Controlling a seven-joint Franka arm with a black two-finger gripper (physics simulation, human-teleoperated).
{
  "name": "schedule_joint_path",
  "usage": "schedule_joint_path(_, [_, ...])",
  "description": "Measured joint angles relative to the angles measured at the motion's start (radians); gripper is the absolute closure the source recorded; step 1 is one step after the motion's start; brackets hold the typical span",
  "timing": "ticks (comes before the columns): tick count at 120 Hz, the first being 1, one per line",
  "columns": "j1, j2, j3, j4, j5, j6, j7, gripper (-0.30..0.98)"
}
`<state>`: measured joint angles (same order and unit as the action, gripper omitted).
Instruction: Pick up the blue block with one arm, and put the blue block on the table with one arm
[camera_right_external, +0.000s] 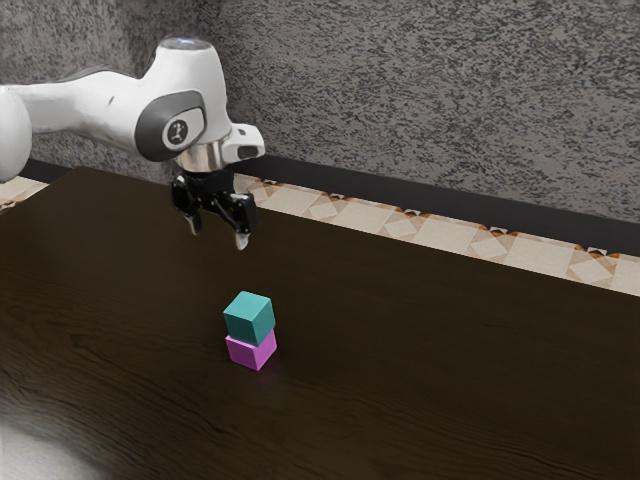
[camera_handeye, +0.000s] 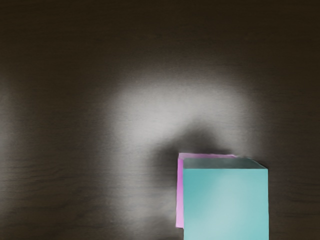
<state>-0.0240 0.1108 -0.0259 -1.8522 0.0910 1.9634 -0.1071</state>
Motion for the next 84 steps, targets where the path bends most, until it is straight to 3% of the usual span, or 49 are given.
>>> schedule_joint_path(48, [-0.004,0.084,0.001,-0.111,-0.029,0.204,-0.005,0.00])
schedule_joint_path(84, [-0.004,0.073,0.000,-0.153,-0.058,0.274,0.124,0.00])
